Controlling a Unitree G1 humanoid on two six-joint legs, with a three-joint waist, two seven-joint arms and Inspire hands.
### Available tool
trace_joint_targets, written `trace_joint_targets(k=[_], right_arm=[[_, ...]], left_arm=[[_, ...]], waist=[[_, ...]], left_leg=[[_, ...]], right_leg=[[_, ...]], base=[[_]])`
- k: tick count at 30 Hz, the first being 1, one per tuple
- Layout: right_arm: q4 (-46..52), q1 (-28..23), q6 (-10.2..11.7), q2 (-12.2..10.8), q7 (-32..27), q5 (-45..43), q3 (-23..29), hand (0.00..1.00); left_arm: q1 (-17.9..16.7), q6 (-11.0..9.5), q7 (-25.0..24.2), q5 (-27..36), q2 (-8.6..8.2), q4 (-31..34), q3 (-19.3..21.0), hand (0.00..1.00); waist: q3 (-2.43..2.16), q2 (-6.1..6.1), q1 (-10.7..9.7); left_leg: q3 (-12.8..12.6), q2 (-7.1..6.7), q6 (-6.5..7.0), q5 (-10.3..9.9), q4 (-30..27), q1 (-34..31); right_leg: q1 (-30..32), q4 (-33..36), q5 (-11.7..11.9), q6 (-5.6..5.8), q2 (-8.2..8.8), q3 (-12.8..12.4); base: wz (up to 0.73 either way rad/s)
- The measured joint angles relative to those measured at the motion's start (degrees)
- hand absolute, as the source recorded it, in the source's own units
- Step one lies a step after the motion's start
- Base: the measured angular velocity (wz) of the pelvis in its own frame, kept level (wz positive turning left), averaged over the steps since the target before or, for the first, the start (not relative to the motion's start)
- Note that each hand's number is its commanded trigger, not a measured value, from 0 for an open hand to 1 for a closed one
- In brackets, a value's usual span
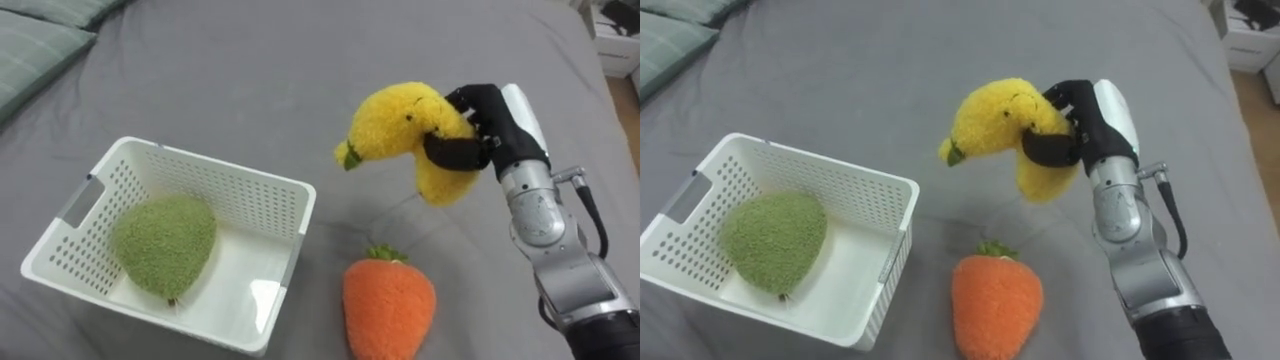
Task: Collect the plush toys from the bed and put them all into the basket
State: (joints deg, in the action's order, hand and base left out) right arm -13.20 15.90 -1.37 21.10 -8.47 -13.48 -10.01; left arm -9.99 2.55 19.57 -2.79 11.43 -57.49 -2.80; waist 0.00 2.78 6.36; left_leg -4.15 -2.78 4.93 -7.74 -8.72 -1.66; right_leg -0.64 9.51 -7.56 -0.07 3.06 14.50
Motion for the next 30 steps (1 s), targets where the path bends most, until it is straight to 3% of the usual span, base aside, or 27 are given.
trace_joint_targets(k=[6,10,17,23,28,30], right_arm=[[3.29,-0.45,-0.19,-0.11,2.49,-0.02,0.00,1.00],[7.85,-0.46,-2.11,-0.25,3.21,-3.25,0.00,1.00],[13.00,-0.45,-2.21,-1.41,4.08,0.15,-1.55,1.00],[15.30,-0.45,-2.46,-3.19,6.80,0.64,-3.25,1.00],[17.15,-0.43,-2.77,-6.21,7.92,-1.60,-6.69,1.00],[17.11,-0.43,-4.20,-7.16,8.60,-3.38,-8.69,1.00]], left_arm=[[0.03,0.14,-0.08,-1.01,-0.75,0.05,0.73,0.00],[-0.08,0.40,-0.18,-2.85,-1.06,0.16,1.02,0.00],[0.43,0.57,-0.15,-4.63,-1.17,0.09,2.08,0.00],[0.70,1.27,-0.18,-5.26,-1.59,0.20,2.20,0.00],[0.60,2.43,-0.46,-6.28,-1.85,2.76,2.50,0.00],[0.87,2.49,-0.72,-8.07,-2.22,4.26,2.50,0.00]], waist=[[0.18,0.45,0.05],[0.30,0.99,0.23],[0.42,2.36,1.83],[0.64,1.84,3.43],[0.47,1.41,4.78],[0.48,1.30,6.24]], left_leg=[[0.21,-0.04,-0.01,0.00,0.09,0.37],[0.20,-0.03,-0.03,-0.02,0.11,0.23],[1.04,-0.18,0.04,-0.11,0.11,0.93],[2.12,-0.40,0.08,-0.42,-0.02,0.93],[2.88,-0.39,0.01,-0.37,-0.40,0.76],[2.93,-0.43,0.01,-0.36,-0.49,0.59]], right_leg=[[-0.54,-0.13,-0.02,0.02,-0.16,-0.23],[-0.38,-0.08,-0.06,0.06,-0.29,-0.18],[-1.88,-0.58,-0.04,0.08,-0.27,0.87],[-2.32,-0.86,-0.08,0.16,-0.16,1.58],[-2.36,-0.87,-0.10,0.17,-0.20,1.40],[-2.31,-0.91,-0.10,0.18,-0.24,1.56]], base=[[0.01],[0.00],[0.05],[0.07],[0.07],[0.05]])
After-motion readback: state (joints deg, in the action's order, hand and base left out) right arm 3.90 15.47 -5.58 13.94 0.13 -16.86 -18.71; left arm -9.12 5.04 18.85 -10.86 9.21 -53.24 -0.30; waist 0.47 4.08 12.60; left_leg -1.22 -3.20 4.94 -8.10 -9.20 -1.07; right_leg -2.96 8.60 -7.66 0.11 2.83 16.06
